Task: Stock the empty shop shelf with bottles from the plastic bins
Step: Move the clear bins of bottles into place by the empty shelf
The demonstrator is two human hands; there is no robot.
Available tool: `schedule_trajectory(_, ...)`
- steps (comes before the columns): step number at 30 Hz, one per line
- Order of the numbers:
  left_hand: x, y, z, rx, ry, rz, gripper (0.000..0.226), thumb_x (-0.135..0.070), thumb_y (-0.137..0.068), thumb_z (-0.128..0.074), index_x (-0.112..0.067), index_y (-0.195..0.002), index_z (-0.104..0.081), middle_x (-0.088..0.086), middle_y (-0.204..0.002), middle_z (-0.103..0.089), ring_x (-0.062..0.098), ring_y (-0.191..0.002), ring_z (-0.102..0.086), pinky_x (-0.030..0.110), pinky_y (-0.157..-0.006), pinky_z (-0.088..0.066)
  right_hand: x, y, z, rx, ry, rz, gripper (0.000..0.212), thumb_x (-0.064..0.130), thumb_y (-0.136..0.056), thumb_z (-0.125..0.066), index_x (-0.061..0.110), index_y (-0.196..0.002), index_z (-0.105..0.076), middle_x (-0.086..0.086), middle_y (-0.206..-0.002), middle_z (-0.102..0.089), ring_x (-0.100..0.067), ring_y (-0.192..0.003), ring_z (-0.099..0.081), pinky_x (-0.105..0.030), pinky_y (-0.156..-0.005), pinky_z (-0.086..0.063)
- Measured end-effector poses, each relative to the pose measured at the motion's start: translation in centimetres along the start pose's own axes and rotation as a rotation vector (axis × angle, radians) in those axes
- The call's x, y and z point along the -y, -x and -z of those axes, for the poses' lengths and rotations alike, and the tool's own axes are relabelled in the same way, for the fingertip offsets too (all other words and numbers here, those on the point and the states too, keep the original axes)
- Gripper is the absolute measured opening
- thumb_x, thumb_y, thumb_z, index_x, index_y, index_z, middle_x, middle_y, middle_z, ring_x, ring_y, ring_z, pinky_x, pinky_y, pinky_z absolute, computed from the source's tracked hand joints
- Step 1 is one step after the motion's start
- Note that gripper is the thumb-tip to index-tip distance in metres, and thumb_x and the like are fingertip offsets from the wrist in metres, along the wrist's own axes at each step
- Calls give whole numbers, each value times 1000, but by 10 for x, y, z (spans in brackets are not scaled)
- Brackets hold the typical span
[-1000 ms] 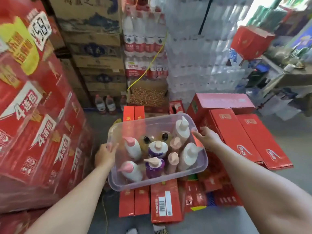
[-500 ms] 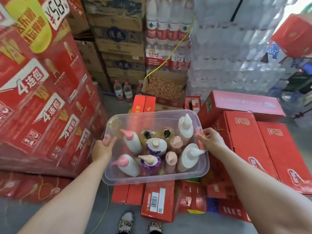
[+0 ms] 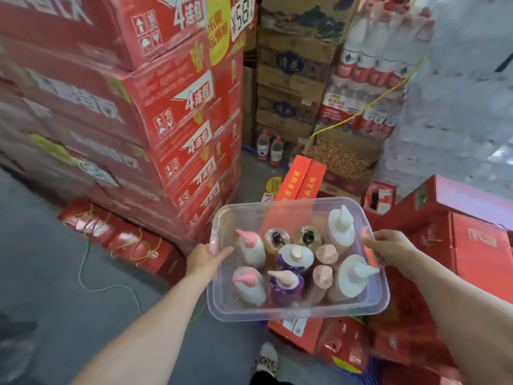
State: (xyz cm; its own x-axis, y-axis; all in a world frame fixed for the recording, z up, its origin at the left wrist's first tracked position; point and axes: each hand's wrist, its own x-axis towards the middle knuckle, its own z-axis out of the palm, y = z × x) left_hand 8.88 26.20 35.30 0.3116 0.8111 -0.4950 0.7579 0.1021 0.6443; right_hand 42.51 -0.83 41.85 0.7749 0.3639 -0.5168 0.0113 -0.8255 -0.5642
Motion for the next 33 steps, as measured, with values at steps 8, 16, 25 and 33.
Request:
schedule_trajectory(8, 129, 41, 106, -65, 36, 141, 56, -61, -72, -77, -11, -81, -57, 2, -76, -61, 25, -75, -62, 30, -53, -38, 48, 81, -111, 147, 102, 62, 34, 15, -89, -76, 6, -62, -57, -9, -52, -45, -20, -48, -43, -27, -45, -40)
schedule_trajectory(16, 275, 91, 224, -190, 105, 300, 50, -52, -74, -81, -11, -75, -52, 3, -72, -56, 20, -65, -51, 26, -49, -33, 114, 154, -274, 270, 244, 230, 34, 17, -90, -74, 5, -62, -59, -13, -50, -52, -22, -47, -49, -33, -54, -45)
schedule_trajectory(25, 400, 124, 340, -416, 294, 457, 46, -51, -67, -86, -15, -61, -59, 3, -63, -60, 23, -64, -58, 31, -55, -40, 226, 218, -431, 440, 319, 335, 26, 20, -88, -76, 5, -70, -66, -9, -54, -57, -20, -48, -53, -29, -51, -49)
schedule_trajectory(33, 450, 98, 396, -536, 452, 628, 44, -48, -68, -87, -10, -62, -66, 6, -63, -65, 19, -61, -61, 29, -53, -42, 345, 200, -560, 651, 490, 465, 25, 22, -89, -74, -3, -91, -69, -19, -85, -66, -28, -79, -64, -44, -79, -57)
